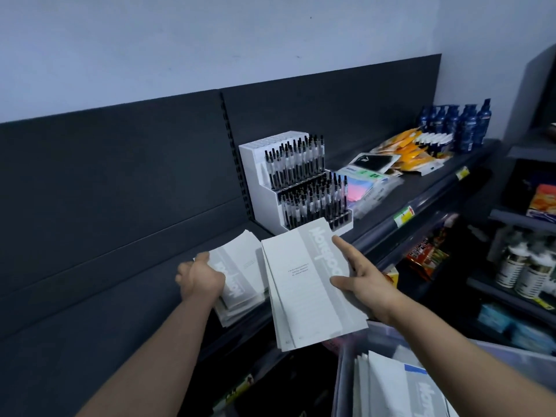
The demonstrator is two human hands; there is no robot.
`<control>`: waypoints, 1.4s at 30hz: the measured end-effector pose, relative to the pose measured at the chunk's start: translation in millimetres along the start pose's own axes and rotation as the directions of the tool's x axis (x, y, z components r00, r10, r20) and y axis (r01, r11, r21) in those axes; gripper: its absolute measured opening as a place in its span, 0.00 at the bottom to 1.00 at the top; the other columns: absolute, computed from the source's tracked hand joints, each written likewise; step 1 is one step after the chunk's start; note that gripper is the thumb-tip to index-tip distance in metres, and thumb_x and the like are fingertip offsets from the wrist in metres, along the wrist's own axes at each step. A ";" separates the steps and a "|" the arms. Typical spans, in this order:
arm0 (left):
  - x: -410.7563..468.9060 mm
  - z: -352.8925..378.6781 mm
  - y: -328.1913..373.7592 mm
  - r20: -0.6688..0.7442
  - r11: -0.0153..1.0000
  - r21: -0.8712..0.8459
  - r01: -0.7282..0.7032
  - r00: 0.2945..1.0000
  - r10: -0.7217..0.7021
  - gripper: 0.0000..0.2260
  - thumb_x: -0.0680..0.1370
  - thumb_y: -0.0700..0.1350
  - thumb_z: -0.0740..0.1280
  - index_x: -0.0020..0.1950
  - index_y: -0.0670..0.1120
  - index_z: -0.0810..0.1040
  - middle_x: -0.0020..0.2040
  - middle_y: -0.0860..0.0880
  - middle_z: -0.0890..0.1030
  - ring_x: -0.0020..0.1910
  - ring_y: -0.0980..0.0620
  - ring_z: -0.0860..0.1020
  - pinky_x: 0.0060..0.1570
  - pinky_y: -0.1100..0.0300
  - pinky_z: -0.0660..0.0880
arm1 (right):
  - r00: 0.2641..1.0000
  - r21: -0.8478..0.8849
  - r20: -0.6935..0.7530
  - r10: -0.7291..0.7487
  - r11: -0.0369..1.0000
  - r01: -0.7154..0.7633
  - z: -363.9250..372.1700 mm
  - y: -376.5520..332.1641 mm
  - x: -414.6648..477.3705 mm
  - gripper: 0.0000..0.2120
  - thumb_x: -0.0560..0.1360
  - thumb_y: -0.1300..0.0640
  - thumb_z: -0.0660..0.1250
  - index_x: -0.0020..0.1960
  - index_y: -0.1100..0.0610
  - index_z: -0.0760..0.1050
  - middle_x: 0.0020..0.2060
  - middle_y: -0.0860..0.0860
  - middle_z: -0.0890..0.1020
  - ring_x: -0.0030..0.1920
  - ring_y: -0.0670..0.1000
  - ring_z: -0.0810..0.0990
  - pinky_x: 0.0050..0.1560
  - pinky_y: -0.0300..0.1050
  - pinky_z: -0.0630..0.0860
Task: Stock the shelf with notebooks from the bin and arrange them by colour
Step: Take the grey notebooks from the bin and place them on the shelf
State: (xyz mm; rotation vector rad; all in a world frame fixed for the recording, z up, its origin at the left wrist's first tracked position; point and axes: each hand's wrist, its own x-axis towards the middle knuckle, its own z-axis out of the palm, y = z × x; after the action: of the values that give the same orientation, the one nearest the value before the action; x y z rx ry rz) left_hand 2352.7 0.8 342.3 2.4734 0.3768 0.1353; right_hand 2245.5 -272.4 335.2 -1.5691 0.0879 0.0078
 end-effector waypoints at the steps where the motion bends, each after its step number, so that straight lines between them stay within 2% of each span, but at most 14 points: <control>1: 1.2 -4.5 -2.2 -0.002 1.000 0.001 -0.015 1.000 0.015 0.29 0.74 0.36 0.61 0.74 0.51 0.65 0.69 0.40 0.63 0.67 0.39 0.63 0.62 0.52 0.68 | 1.000 -0.001 0.027 0.003 1.000 -0.003 6.5 -3.0 7.8 0.36 0.75 0.76 0.60 0.75 0.46 0.58 0.58 0.36 0.73 0.49 0.34 0.78 0.47 0.33 0.78; 4: 7.5 -20.4 -10.8 -0.027 0.998 0.021 -0.054 0.998 0.055 0.29 0.73 0.36 0.63 0.73 0.52 0.66 0.68 0.42 0.64 0.66 0.40 0.64 0.60 0.51 0.70 | 0.995 -0.015 0.095 -0.004 1.000 0.005 32.0 -9.0 37.5 0.37 0.75 0.75 0.61 0.74 0.43 0.59 0.72 0.44 0.66 0.67 0.50 0.71 0.66 0.53 0.71; 10: 17.5 -51.1 -24.9 -0.062 0.993 -0.003 -0.118 0.991 0.117 0.26 0.76 0.43 0.66 0.73 0.53 0.66 0.68 0.44 0.65 0.66 0.43 0.66 0.58 0.53 0.71 | 0.982 0.004 0.181 0.061 0.998 -0.063 90.2 -22.0 102.9 0.36 0.75 0.74 0.62 0.75 0.46 0.58 0.69 0.49 0.70 0.61 0.52 0.75 0.63 0.50 0.73; 13: 21.1 -57.7 -29.1 -0.055 0.985 -0.056 -0.160 0.986 0.157 0.25 0.76 0.43 0.67 0.72 0.53 0.68 0.68 0.46 0.65 0.64 0.45 0.70 0.55 0.56 0.73 | 0.973 -0.084 0.194 0.127 0.990 -0.113 108.5 -20.2 133.7 0.37 0.75 0.73 0.63 0.75 0.45 0.58 0.73 0.50 0.65 0.67 0.53 0.71 0.68 0.52 0.69; 15: 23.2 -58.8 -34.3 -0.031 0.982 -0.064 -0.176 0.984 0.175 0.25 0.76 0.43 0.68 0.72 0.52 0.68 0.68 0.46 0.65 0.62 0.47 0.72 0.53 0.57 0.74 | 0.963 -0.251 0.202 0.176 0.960 -0.123 117.2 -18.9 145.5 0.35 0.76 0.70 0.63 0.76 0.48 0.57 0.74 0.51 0.62 0.69 0.54 0.69 0.69 0.51 0.68; 17: 24.7 -57.7 -39.8 -0.003 0.982 -0.064 -0.175 0.984 0.176 0.25 0.76 0.44 0.69 0.72 0.52 0.67 0.68 0.46 0.65 0.61 0.47 0.73 0.57 0.54 0.75 | 0.960 -0.557 0.202 0.192 0.829 -0.048 124.8 -20.0 151.0 0.31 0.77 0.64 0.64 0.76 0.52 0.57 0.74 0.52 0.62 0.71 0.53 0.67 0.71 0.47 0.65; 19: 26.6 -56.3 -43.8 0.010 0.986 -0.066 -0.151 0.988 0.152 0.26 0.75 0.45 0.69 0.72 0.52 0.67 0.68 0.47 0.66 0.60 0.47 0.74 0.58 0.50 0.76 | 0.973 -0.826 0.162 0.165 0.562 0.042 132.3 -26.0 150.8 0.27 0.76 0.57 0.62 0.74 0.52 0.61 0.72 0.56 0.65 0.71 0.57 0.65 0.70 0.48 0.64; 21: 28.5 -54.5 -47.0 0.015 0.991 -0.048 -0.126 0.992 0.127 0.27 0.75 0.44 0.69 0.73 0.53 0.67 0.68 0.47 0.66 0.61 0.46 0.74 0.58 0.49 0.76 | 0.987 -0.958 0.127 0.096 0.270 0.097 139.3 -32.3 145.9 0.22 0.76 0.54 0.59 0.70 0.48 0.65 0.69 0.57 0.62 0.70 0.59 0.60 0.68 0.54 0.63; 22: 29.2 -53.9 -48.0 0.018 0.992 -0.034 -0.121 0.992 0.122 0.27 0.75 0.43 0.69 0.73 0.53 0.66 0.68 0.47 0.66 0.61 0.46 0.74 0.58 0.49 0.76 | 0.990 -0.975 0.129 0.059 0.190 0.116 140.9 -33.5 143.0 0.21 0.76 0.53 0.58 0.68 0.48 0.67 0.69 0.56 0.61 0.69 0.59 0.59 0.67 0.55 0.62; 26: 30.6 -52.7 -45.0 0.006 0.992 0.041 -0.116 0.993 0.116 0.26 0.76 0.43 0.67 0.73 0.53 0.65 0.70 0.47 0.65 0.65 0.45 0.71 0.58 0.51 0.75 | 0.975 -0.975 0.196 -0.104 0.088 0.205 134.2 -26.1 134.0 0.19 0.78 0.49 0.55 0.68 0.48 0.69 0.70 0.52 0.65 0.68 0.56 0.61 0.66 0.55 0.63; 29: 27.2 -50.0 -34.8 -0.010 0.988 0.069 -0.135 0.991 0.136 0.23 0.77 0.43 0.65 0.71 0.53 0.68 0.69 0.48 0.66 0.66 0.46 0.69 0.55 0.53 0.74 | 0.962 -0.968 0.224 -0.153 0.077 0.238 121.5 -21.7 123.4 0.21 0.78 0.46 0.57 0.69 0.48 0.68 0.70 0.51 0.66 0.68 0.56 0.62 0.65 0.56 0.63; 33: 14.0 -38.3 -8.8 -0.029 0.972 -0.023 -0.232 0.972 0.232 0.19 0.76 0.41 0.65 0.66 0.52 0.73 0.64 0.49 0.71 0.60 0.49 0.73 0.48 0.57 0.72 | 0.959 -0.968 0.202 -0.197 0.107 0.225 95.5 -18.6 100.7 0.20 0.79 0.45 0.58 0.69 0.50 0.68 0.68 0.52 0.67 0.67 0.57 0.63 0.64 0.56 0.64; 37: -17.0 -11.5 31.6 0.021 0.938 -0.087 -0.334 0.941 0.337 0.19 0.76 0.42 0.65 0.67 0.52 0.72 0.66 0.50 0.72 0.62 0.50 0.74 0.57 0.51 0.75 | 0.967 -0.973 0.134 -0.219 0.156 0.170 51.4 -6.1 67.0 0.25 0.79 0.44 0.58 0.74 0.49 0.61 0.71 0.50 0.65 0.70 0.56 0.61 0.65 0.55 0.65; 42: -67.6 39.1 78.0 0.137 0.891 -0.121 -0.438 0.881 0.452 0.19 0.77 0.42 0.66 0.67 0.50 0.73 0.65 0.48 0.73 0.62 0.47 0.74 0.60 0.50 0.74 | 0.966 -0.975 0.010 -0.259 0.214 0.067 -21.9 20.4 6.6 0.25 0.79 0.46 0.59 0.74 0.48 0.61 0.70 0.48 0.67 0.69 0.54 0.64 0.62 0.51 0.67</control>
State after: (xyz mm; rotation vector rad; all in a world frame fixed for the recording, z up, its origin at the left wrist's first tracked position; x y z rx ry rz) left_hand 2313.9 -101.3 357.5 2.4218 -0.2712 0.1347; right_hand 2249.7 -294.6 314.4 -2.9085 0.0264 -0.3000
